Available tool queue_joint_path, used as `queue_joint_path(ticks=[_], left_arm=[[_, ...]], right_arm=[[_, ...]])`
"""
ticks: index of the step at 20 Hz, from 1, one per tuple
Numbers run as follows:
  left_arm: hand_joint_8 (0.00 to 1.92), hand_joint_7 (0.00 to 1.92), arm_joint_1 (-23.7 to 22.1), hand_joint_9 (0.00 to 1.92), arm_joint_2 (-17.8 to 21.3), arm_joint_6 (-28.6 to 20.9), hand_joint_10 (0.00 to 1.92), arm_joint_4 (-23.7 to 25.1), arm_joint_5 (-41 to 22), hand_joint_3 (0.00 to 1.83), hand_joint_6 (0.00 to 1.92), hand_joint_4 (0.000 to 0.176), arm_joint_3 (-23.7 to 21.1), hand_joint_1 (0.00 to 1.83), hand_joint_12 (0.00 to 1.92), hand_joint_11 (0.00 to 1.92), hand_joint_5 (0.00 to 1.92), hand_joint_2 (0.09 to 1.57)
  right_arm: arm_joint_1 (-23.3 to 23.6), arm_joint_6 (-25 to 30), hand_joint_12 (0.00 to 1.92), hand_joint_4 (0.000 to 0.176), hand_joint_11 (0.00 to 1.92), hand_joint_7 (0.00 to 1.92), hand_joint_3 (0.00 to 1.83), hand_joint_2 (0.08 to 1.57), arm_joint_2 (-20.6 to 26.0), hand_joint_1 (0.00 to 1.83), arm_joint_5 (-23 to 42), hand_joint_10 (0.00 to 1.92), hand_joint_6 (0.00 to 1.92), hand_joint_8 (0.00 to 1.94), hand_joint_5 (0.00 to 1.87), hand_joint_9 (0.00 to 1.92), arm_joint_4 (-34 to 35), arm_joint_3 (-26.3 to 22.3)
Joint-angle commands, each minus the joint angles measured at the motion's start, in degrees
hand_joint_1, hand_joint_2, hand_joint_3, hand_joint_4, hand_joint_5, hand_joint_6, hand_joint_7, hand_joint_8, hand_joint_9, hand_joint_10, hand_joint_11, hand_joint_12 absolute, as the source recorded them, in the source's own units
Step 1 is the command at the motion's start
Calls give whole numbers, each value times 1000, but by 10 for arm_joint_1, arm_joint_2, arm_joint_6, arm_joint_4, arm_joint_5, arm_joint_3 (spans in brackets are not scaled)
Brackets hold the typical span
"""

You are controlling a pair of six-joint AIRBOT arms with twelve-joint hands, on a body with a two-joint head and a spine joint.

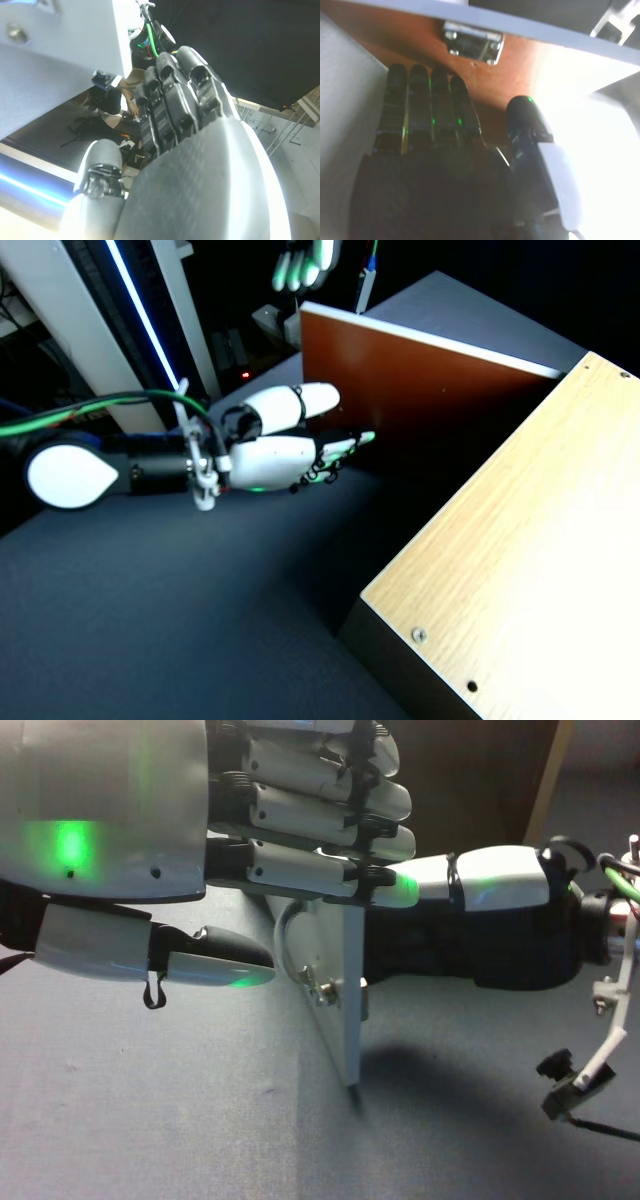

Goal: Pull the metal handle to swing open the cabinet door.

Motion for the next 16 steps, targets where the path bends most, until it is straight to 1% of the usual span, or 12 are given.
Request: queue_joint_path(ticks=[1, 7, 16], left_arm=[[0, 433, -6, 409, 4, 5, 1, -57, -14, 8, 0, 0, 1, 0, 851, 25, 395, 1571], [0, 433, -6, 410, 4, 5, 1, -57, -14, 8, 1, 0, 1, 0, 849, 25, 397, 1570], [1, 435, -6, 411, 4, 5, 1, -57, -14, 12, 2, 0, 1, 0, 847, 30, 400, 1571]], right_arm=[[7, 0, 698, 0, 0, 269, 77, 1571, -1, 0, 52, 1, 0, 0, 221, 259, 23, 2], [7, -16, 679, 0, 0, 268, 77, 1571, -7, 0, 52, 2, 2, 2, 219, 258, 28, 7], [19, -17, 694, 0, 0, 269, 69, 1571, -27, 0, 58, 1, 3, 1, 226, 259, 29, 12]])
